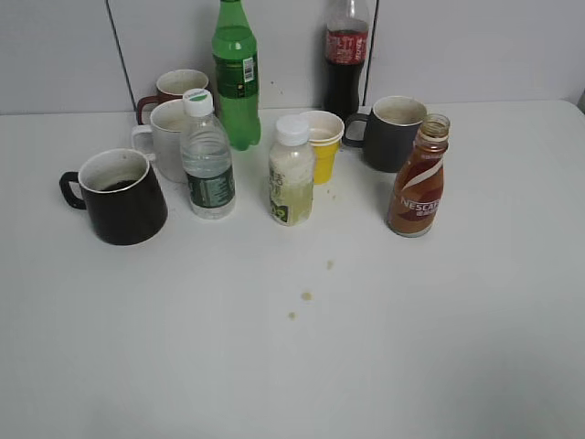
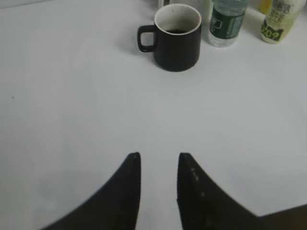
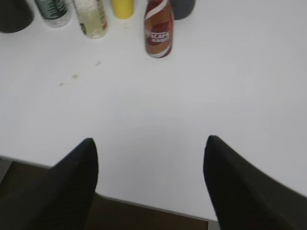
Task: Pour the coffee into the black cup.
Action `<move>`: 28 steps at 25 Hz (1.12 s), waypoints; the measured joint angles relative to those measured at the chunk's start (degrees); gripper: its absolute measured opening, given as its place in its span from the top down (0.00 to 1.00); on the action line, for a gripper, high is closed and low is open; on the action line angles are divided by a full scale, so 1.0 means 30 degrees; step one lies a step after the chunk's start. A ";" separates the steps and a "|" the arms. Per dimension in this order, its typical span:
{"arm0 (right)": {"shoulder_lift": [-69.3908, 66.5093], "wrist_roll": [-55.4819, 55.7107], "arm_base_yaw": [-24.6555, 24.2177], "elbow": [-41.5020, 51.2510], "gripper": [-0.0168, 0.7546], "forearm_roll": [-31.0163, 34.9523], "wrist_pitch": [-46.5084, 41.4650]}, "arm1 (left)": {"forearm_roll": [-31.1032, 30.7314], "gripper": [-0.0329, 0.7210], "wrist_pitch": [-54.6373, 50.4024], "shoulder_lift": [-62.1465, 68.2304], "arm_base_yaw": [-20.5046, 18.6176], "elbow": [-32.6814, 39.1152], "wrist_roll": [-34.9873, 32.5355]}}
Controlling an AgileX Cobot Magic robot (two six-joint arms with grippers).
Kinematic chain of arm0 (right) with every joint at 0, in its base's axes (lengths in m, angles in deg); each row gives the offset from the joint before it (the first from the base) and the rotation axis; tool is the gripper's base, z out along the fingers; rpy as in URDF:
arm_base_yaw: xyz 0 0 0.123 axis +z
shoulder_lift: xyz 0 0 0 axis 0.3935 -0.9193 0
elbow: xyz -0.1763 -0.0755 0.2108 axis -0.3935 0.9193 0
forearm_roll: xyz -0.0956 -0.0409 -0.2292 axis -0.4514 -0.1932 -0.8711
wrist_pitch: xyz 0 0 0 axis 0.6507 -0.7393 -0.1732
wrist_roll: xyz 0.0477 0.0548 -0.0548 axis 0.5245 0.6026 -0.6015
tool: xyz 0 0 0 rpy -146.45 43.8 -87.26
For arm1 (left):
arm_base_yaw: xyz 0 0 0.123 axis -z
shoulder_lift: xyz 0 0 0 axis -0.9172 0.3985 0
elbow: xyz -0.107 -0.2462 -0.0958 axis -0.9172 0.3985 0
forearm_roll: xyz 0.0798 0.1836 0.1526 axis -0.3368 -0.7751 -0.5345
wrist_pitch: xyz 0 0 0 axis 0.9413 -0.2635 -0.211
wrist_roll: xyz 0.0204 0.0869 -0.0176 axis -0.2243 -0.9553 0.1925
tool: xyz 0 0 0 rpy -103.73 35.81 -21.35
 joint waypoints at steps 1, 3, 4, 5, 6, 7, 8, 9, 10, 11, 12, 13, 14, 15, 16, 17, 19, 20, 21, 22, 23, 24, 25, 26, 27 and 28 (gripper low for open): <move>0.0175 0.0000 -0.0665 0.0000 0.31 0.0071 0.0000 | -0.0007 0.68 0.0000 -0.0421 -0.0380 0.0000 0.0000; 0.0691 0.0000 -0.1908 0.0000 0.31 0.0193 0.0000 | -0.0007 0.68 0.0000 -0.1624 -0.1056 0.0000 0.0000; 0.1055 0.0000 -0.2513 0.0000 0.31 0.0228 0.0020 | -0.0007 0.68 0.0000 -0.2122 -0.1373 0.0000 0.0000; 0.1165 0.0000 -0.2721 0.0000 0.31 0.0289 -0.0001 | -0.0007 0.68 0.0000 -0.2620 -0.1655 0.0000 0.0000; 0.1234 0.0000 -0.3068 0.0000 0.31 0.0336 -0.0001 | -0.0007 0.68 -0.0027 -0.2886 -0.1861 0.0000 0.0000; 0.1277 0.0000 -0.3208 0.0000 0.31 0.0356 0.0021 | -0.0007 0.68 -0.0003 -0.2980 -0.2056 0.0000 0.0000; 0.1300 0.0000 -0.3289 0.0025 0.31 0.0407 -0.0002 | -0.0007 0.68 -0.0028 -0.2980 -0.2166 0.0000 0.0000; 0.1300 0.0000 -0.3286 0.0040 0.31 0.0448 -0.0002 | -0.0007 0.68 -0.0028 -0.2980 -0.2242 0.0000 0.0000; 0.1316 0.0000 -0.3293 0.0047 0.31 0.0470 -0.0002 | -0.0007 0.68 -0.0010 -0.2987 -0.2261 0.0000 0.0000; 0.1316 0.0000 -0.3293 0.0064 0.31 0.0496 -0.0002 | -0.0007 0.68 -0.0010 -0.2987 -0.2261 0.0000 0.0000; 0.1320 0.0000 -0.3293 0.0064 0.31 0.0511 -0.0002 | -0.0007 0.68 -0.0010 -0.2987 -0.2261 0.0000 0.0000; 0.1320 0.0000 -0.3293 0.0071 0.31 0.0518 -0.0002 | -0.0007 0.68 -0.0010 -0.2987 -0.2261 0.0000 0.0000; 0.1320 0.0000 -0.3293 0.0087 0.31 0.0534 0.0015 | -0.0007 0.68 -0.0010 -0.2987 -0.2261 0.0000 0.0000; 0.1320 0.0000 -0.3293 0.0125 0.31 0.0558 0.0015 | -0.0007 0.68 -0.0010 -0.2987 -0.2261 0.0000 0.0000; 0.1320 0.0000 -0.3293 0.0122 0.31 0.0558 0.0015 | -0.0007 0.68 -0.0010 -0.2987 -0.2261 0.0000 0.0000; 0.1337 0.0000 -0.3293 0.0122 0.31 0.0580 0.0015 | -0.0007 0.68 -0.0010 -0.2987 -0.2261 0.0000 0.0000; 0.1336 0.0000 -0.3293 0.0122 0.31 0.0580 0.0015 | -0.0007 0.68 -0.0010 -0.2987 -0.2261 0.0000 0.0000; 0.1336 0.0000 -0.3293 0.0122 0.31 0.0580 0.0015 | -0.0007 0.68 -0.0010 -0.2987 -0.2261 0.0000 0.0000; 0.1336 0.0000 -0.3293 0.0122 0.31 0.0580 0.0015 | -0.0007 0.68 -0.0010 -0.2987 -0.2261 0.0000 0.0000; 0.1336 0.0000 -0.3293 0.0122 0.31 0.0580 0.0015 | -0.0007 0.68 -0.0010 -0.2987 -0.2261 0.0000 0.0000; 0.1336 0.0000 -0.3293 0.0122 0.31 0.0580 0.0015 | -0.0007 0.68 -0.0010 -0.2987 -0.2261 0.0000 0.0000; 0.1336 0.0000 -0.3293 0.0122 0.31 0.0580 0.0015 | -0.0007 0.68 -0.0010 -0.2987 -0.2261 0.0000 0.0000; 0.1336 0.0000 -0.3293 0.0122 0.31 0.0580 0.0015 | -0.0007 0.68 -0.0010 -0.2987 -0.2261 0.0000 0.0000; 0.1336 0.0000 -0.3293 0.0122 0.31 0.0598 0.0015 | -0.0007 0.68 -0.0010 -0.2987 -0.2261 0.0000 0.0000; 0.1336 0.0000 -0.3293 0.0122 0.31 0.0587 0.0015 | -0.0007 0.68 -0.0010 -0.2987 -0.2261 0.0000 0.0000; 0.1336 0.0000 -0.3293 0.0122 0.31 0.0587 0.0015 | -0.0007 0.68 -0.0010 -0.2987 -0.2261 0.0000 0.0000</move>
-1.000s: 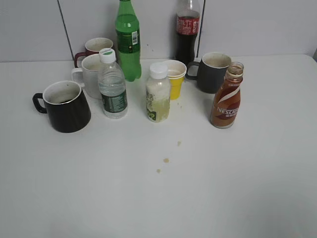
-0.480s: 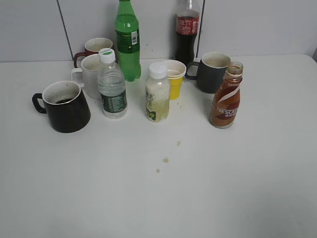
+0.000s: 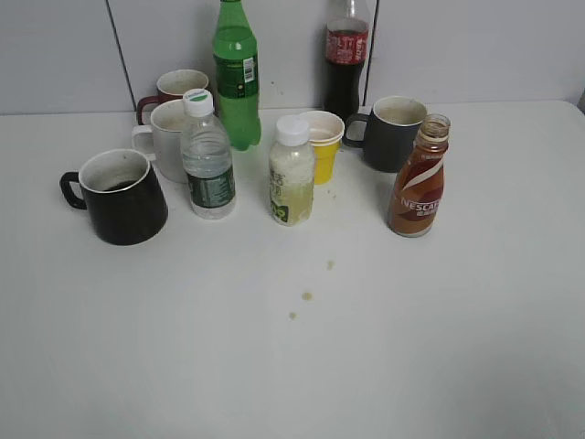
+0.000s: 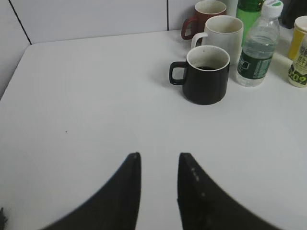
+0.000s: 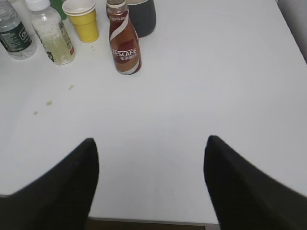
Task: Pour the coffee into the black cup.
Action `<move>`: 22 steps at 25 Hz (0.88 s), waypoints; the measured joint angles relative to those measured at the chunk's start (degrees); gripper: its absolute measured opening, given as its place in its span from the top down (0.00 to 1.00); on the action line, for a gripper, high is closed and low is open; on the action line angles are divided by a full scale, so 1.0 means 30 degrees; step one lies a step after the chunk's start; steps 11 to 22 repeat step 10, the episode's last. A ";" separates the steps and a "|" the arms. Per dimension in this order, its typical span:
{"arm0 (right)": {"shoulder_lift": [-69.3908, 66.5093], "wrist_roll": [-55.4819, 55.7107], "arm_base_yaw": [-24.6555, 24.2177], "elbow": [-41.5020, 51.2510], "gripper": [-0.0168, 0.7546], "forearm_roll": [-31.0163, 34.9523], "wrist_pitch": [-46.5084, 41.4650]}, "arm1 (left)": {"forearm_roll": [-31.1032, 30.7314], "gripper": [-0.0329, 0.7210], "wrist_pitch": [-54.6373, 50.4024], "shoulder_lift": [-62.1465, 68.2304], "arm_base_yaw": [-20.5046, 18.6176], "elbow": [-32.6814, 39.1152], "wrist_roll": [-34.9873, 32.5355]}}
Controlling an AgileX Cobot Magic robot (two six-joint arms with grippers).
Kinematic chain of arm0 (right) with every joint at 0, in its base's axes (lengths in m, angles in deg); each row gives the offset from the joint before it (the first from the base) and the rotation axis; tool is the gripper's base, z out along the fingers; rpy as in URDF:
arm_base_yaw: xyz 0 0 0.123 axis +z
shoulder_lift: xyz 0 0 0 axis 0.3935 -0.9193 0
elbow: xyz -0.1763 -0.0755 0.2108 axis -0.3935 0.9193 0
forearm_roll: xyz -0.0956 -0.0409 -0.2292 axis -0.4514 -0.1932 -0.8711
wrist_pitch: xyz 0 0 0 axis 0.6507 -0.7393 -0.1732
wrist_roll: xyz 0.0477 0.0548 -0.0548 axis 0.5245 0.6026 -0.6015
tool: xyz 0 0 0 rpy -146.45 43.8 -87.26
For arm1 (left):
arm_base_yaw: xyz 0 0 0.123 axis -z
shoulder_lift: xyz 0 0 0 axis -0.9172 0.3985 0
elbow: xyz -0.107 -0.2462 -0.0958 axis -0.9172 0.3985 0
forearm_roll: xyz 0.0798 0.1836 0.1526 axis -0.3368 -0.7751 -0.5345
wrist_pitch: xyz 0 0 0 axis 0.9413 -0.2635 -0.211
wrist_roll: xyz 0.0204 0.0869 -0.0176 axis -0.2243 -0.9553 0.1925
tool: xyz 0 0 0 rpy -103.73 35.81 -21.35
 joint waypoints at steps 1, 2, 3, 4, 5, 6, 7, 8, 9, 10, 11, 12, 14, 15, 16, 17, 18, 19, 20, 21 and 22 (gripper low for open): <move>0.0000 0.0000 0.0000 0.0000 0.31 0.0000 0.0000 | 0.0000 0.68 0.0000 0.0000 0.0000 0.0000 0.0000; 0.0000 0.0000 0.0000 0.0000 0.31 0.0000 0.0000 | 0.0000 0.68 0.0000 0.0000 0.0000 0.0000 0.0000; 0.0000 0.0000 0.0000 0.0000 0.31 0.0000 0.0000 | 0.0000 0.68 0.0000 0.0000 0.0000 0.0000 0.0000; 0.0000 0.0000 0.0000 0.0000 0.31 0.0000 0.0000 | 0.0000 0.68 0.0000 0.0000 0.0000 0.0000 0.0000; 0.0000 0.0000 0.0000 0.0000 0.31 0.0000 0.0000 | 0.0000 0.68 0.0000 0.0000 0.0000 0.0000 0.0000; 0.0000 0.0000 0.0000 0.0000 0.31 0.0000 0.0000 | 0.0000 0.68 0.0000 0.0000 0.0000 0.0000 0.0000; 0.0000 0.0000 0.0000 0.0000 0.31 0.0000 0.0000 | 0.0000 0.68 0.0000 0.0000 0.0000 0.0000 0.0000; 0.0000 0.0000 0.0000 0.0000 0.31 0.0000 0.0000 | 0.0000 0.68 0.0000 0.0000 0.0000 0.0000 0.0000; 0.0000 0.0000 0.0000 0.0000 0.31 0.0000 0.0000 | 0.0000 0.68 0.0000 0.0000 0.0000 0.0000 0.0000; 0.0000 0.0000 0.0000 0.0000 0.31 0.0000 0.0000 | 0.0000 0.68 0.0000 0.0000 0.0000 0.0000 0.0000; 0.0000 0.0000 0.0000 0.0000 0.31 0.0000 0.0000 | 0.0000 0.68 0.0000 0.0000 0.0000 0.0000 0.0000; 0.0000 0.0000 0.0000 0.0000 0.31 0.0000 0.0000 | 0.0000 0.68 0.0000 0.0000 0.0000 0.0000 0.0000; 0.0000 0.0000 0.0000 0.0000 0.31 0.0000 0.0000 | 0.0000 0.68 0.0000 0.0000 0.0000 0.0000 0.0000; 0.0000 0.0000 0.0000 0.0000 0.31 0.0000 0.0000 | 0.0000 0.68 0.0000 0.0000 0.0000 0.0000 0.0000; 0.0000 0.0000 0.0000 0.0000 0.31 0.0000 0.0000 | 0.0000 0.68 0.0000 0.0000 0.0000 0.0000 0.0000; 0.0000 0.0000 0.0000 0.0000 0.31 0.0000 0.0000 | 0.0000 0.68 0.0000 0.0000 0.0000 0.0000 0.0000; 0.0000 0.0000 0.0000 0.0000 0.31 0.0000 0.0000 | 0.0000 0.68 0.0000 0.0000 0.0000 0.0000 0.0000; 0.0000 0.0000 0.0000 0.0000 0.31 0.0000 0.0000 | 0.0000 0.68 0.0000 0.0000 0.0000 0.0000 0.0000; 0.0000 0.0000 0.0000 0.0000 0.31 0.0000 0.0000 | 0.0000 0.68 0.0000 0.0000 0.0000 0.0000 0.0000; 0.0000 0.0000 0.0000 0.0000 0.31 0.0000 0.0000 | 0.0000 0.68 0.0000 0.0000 0.0000 0.0000 0.0000; 0.0000 0.0000 0.0000 0.0000 0.31 0.0000 0.0000 | 0.0000 0.68 0.0000 0.0000 0.0000 0.0000 0.0000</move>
